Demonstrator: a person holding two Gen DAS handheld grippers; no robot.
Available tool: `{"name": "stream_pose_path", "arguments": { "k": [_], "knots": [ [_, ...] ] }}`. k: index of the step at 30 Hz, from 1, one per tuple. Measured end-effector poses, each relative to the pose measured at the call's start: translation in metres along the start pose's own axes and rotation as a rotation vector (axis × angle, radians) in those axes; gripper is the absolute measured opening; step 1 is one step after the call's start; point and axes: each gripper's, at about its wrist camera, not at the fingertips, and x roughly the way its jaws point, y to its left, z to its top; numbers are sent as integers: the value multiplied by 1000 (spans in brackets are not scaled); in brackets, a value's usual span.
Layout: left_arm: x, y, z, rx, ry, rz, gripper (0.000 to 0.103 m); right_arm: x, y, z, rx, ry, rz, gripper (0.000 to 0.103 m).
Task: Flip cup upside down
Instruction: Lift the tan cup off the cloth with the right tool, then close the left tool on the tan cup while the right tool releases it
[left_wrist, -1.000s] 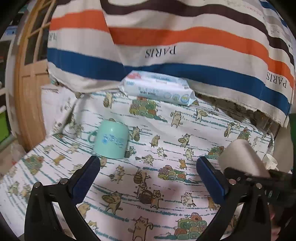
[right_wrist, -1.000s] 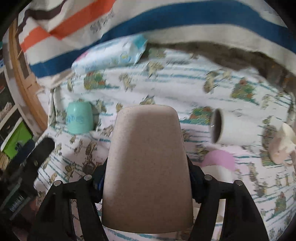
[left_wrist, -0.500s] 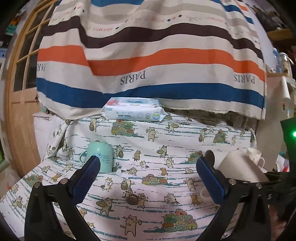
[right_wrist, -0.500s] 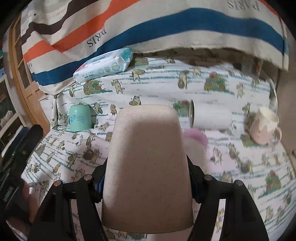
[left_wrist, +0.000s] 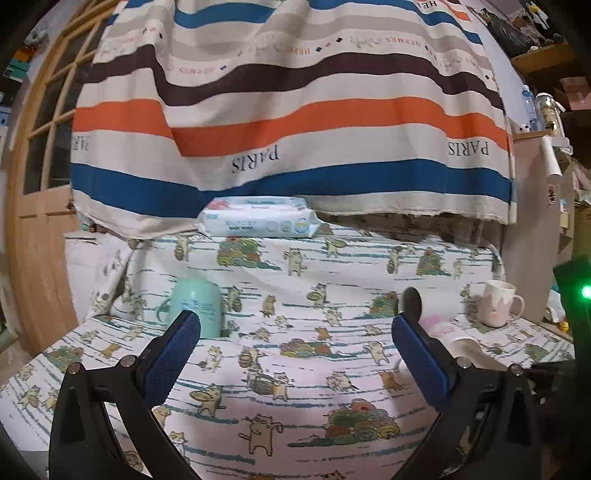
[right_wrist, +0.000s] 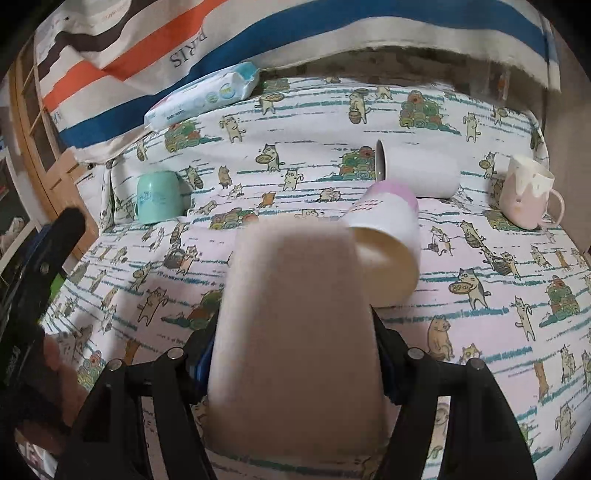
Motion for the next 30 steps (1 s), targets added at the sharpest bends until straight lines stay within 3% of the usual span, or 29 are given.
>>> {"name": "stream_pose_path", "arguments": {
  "k": [7, 12, 14, 15, 16, 24, 27, 30],
  "knots": [
    [5, 13, 1, -47, 12, 44, 103, 22, 12, -12, 19, 72, 17, 70],
    [3, 19, 1, -74, 1, 65, 103, 26, 18, -14, 12, 71, 1, 70],
    [4, 17, 0, -64, 9, 65, 103, 24, 20, -14, 4, 70, 12, 75],
    [4, 16, -1, -59, 11, 64, 103, 22, 19, -13, 4, 62, 12, 82],
    [4, 15, -1, -53, 12, 64, 103, 15, 18, -13, 3, 32, 12, 87],
    [5, 10, -2, -27, 20, 82, 103, -40, -16, -7, 21, -152, 58, 88],
    [4, 4, 0, -4, 31, 94, 103, -67, -40, -9, 23, -311, -3, 90],
    [5, -7, 7, 13, 73, 125, 103, -79, -64, -10, -8, -442, -60, 103]
  ]
}}
